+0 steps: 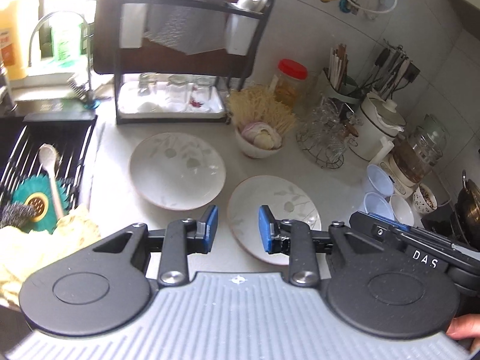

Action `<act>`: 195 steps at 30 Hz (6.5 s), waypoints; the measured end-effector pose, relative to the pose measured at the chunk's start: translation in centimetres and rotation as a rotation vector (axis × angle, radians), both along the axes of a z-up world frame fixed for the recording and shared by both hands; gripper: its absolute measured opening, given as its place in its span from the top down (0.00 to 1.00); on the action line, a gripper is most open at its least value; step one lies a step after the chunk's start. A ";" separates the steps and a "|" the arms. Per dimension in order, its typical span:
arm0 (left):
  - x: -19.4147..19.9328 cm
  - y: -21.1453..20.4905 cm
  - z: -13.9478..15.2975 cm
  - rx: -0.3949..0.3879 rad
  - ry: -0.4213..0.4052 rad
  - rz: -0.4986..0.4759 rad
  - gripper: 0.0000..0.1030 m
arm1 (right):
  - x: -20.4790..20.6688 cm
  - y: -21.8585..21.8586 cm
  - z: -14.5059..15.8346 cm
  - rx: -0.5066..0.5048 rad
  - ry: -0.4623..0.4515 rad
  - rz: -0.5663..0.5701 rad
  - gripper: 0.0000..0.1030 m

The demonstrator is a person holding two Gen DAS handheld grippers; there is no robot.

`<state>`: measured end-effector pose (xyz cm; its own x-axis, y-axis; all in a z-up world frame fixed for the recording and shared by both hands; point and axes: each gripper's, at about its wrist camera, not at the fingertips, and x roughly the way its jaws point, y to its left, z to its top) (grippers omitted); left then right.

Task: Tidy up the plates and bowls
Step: 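Move the left gripper to the second white leaf plate by the dish rack, then close the left gripper on the rim of the second white leaf plate, then lower the held white leaf plate onto the plate stack with the left gripper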

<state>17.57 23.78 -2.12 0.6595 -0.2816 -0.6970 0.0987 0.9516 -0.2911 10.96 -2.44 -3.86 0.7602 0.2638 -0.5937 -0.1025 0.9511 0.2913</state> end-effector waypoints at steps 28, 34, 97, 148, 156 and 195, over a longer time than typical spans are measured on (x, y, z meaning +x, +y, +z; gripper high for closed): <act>4.1 6.2 -3.1 -0.058 0.060 0.195 0.61 | 9.0 3.5 -1.2 0.016 0.075 0.122 0.71; 8.1 6.7 -5.4 -0.057 0.105 0.246 0.60 | 13.7 3.9 -2.9 0.028 0.118 0.173 0.71; 21.9 10.7 -19.2 -0.089 0.376 0.369 0.82 | 28.2 7.3 -16.6 0.033 0.335 0.322 0.75; 15.2 1.0 -10.4 -0.143 0.243 0.095 0.82 | 15.8 -2.6 -6.4 -0.012 0.073 0.155 0.74; 15.0 -1.3 -12.3 -0.149 0.297 0.042 0.82 | 14.1 -4.7 -8.2 -0.028 0.119 0.107 0.74; 17.2 -5.8 -16.4 -0.129 0.471 -0.088 0.80 | 13.6 -6.3 -14.4 -0.134 0.192 -0.080 0.74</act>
<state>34.80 18.03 -18.49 0.2511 -0.4259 -0.8692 0.0064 0.8987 -0.4385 24.55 -8.75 -18.28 0.6457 0.1164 -0.7546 0.0199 0.9854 0.1691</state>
